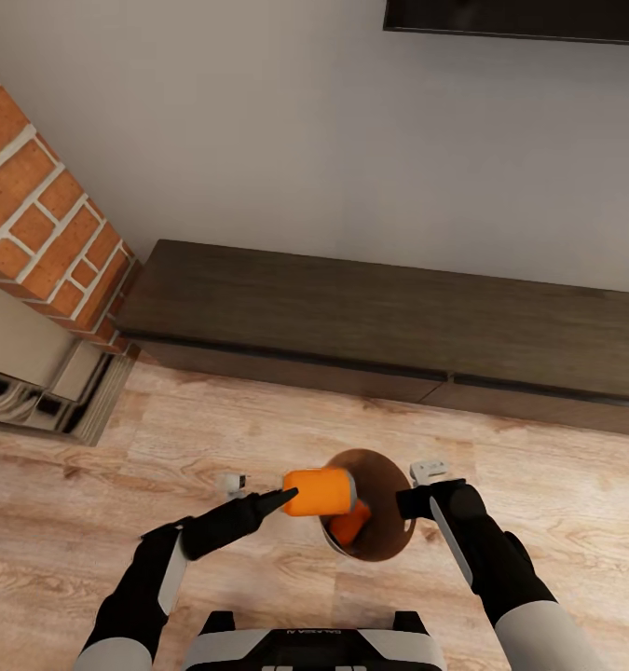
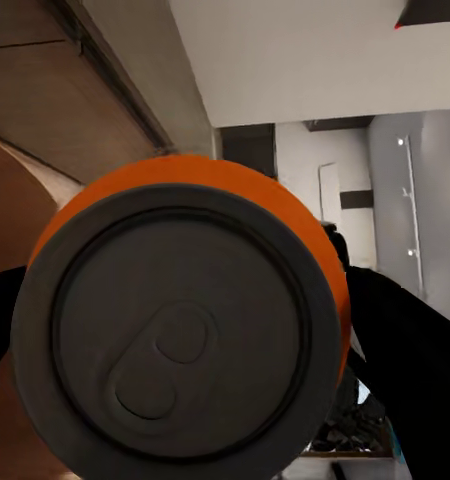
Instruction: Put the three can of soda from the living room inside the tash can in the kitchen.
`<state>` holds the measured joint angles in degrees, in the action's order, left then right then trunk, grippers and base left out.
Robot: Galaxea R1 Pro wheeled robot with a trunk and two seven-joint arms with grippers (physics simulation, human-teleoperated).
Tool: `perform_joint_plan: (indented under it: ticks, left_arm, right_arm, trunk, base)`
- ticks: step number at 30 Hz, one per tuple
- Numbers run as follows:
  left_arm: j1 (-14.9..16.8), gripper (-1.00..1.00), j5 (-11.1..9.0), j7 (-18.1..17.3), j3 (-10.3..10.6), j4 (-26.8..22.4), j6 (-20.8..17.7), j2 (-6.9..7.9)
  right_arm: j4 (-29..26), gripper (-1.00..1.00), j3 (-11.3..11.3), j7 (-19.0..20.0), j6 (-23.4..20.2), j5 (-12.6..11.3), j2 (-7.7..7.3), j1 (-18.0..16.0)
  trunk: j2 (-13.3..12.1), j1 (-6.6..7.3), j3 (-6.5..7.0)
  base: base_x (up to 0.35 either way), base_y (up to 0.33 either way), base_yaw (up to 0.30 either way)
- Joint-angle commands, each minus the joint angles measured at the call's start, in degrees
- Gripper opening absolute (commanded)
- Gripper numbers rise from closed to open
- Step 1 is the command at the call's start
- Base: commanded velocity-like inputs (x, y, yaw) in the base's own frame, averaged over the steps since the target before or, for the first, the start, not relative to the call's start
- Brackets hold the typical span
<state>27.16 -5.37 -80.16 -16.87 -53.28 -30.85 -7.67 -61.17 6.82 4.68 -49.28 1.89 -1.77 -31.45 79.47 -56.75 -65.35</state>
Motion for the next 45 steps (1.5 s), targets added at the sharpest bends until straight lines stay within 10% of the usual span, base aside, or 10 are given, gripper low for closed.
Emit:
perform_joint_plan:
  ticks: [1,45]
  left_arm:
    - [0.00,-1.00,-0.02,0.53,0.64,0.00,0.03,-0.03]
    - [0.00,-1.00,-0.21,20.60,11.02,-2.23,0.26,-2.33]
  right_arm:
    - [-0.01,-1.00,-0.05,0.77,-0.03,-1.27,0.01,-0.01]
    - [0.00,-1.00,-0.05,0.72,-0.03,-1.27,0.02,-0.01]
  trunk:
    - [0.00,0.00,0.00]
    - [0.00,0.00,0.00]
  base:
    - [0.000,0.000,0.000]
    - [0.000,0.000,0.000]
